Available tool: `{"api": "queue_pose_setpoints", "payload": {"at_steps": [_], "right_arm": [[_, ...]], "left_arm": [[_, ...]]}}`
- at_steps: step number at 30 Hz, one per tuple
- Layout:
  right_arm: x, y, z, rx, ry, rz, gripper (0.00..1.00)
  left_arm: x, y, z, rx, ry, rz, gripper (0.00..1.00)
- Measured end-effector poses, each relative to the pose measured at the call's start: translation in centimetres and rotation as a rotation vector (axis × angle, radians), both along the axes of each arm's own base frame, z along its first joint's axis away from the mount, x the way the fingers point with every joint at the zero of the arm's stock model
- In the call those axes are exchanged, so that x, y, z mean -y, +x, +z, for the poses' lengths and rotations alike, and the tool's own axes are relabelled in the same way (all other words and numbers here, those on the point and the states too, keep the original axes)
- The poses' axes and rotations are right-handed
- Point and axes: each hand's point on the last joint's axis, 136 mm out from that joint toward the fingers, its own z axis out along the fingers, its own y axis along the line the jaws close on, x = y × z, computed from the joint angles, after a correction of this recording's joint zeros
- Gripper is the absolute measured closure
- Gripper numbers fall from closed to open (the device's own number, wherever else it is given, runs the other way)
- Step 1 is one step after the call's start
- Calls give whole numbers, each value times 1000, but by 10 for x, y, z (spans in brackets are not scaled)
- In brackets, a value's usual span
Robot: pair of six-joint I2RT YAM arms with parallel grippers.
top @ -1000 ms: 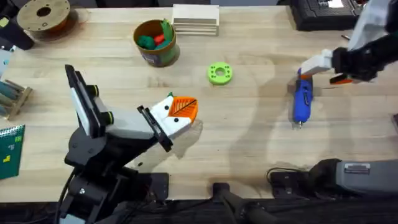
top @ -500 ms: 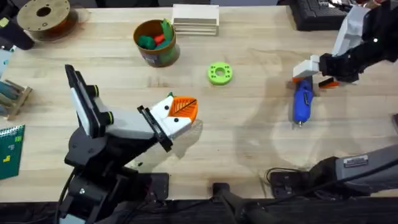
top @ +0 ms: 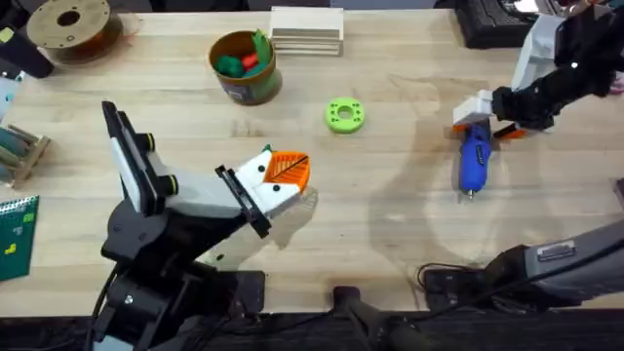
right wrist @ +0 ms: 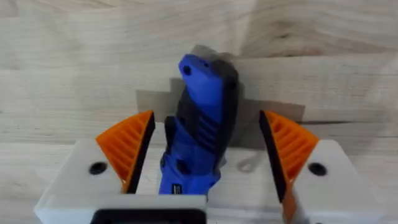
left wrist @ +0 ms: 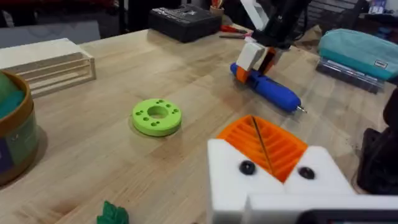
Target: Pick up the gripper from the table and insert it into the empty holder that is missing its gripper. Then pick up a screw, insert it into the mounting hole, and use the screwdriver to tighten it. Finally, clean up the table by picking up the vegetable and placing it into the bucket.
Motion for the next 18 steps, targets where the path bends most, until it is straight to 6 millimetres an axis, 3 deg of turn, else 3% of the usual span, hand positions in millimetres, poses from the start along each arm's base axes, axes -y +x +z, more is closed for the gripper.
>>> {"api": "queue_pose_setpoints", "payload": {"at_steps": [4, 7, 8, 12, 13, 18], "right_arm": [[-2, 0, 0, -2, -6, 9, 18], [-5, 1, -1, -3, -4, 20, 148], [-8, 2, -3, -4, 4, 25, 458], [-8, 3, -4, -5, 5, 26, 890], [-9, 3, -4, -6, 6, 24, 956], [-11, 0, -4, -17, 21, 23, 967]], "left_arm": [[0, 0, 0, 0, 0, 0, 993], [0, 0, 0, 0, 0, 0, 993], [0, 0, 0, 0, 0, 0, 993], [0, 0, 0, 0, 0, 0, 993], [0, 0, 0, 0, 0, 1, 993], [0, 0, 0, 0, 0, 0, 993]]}}
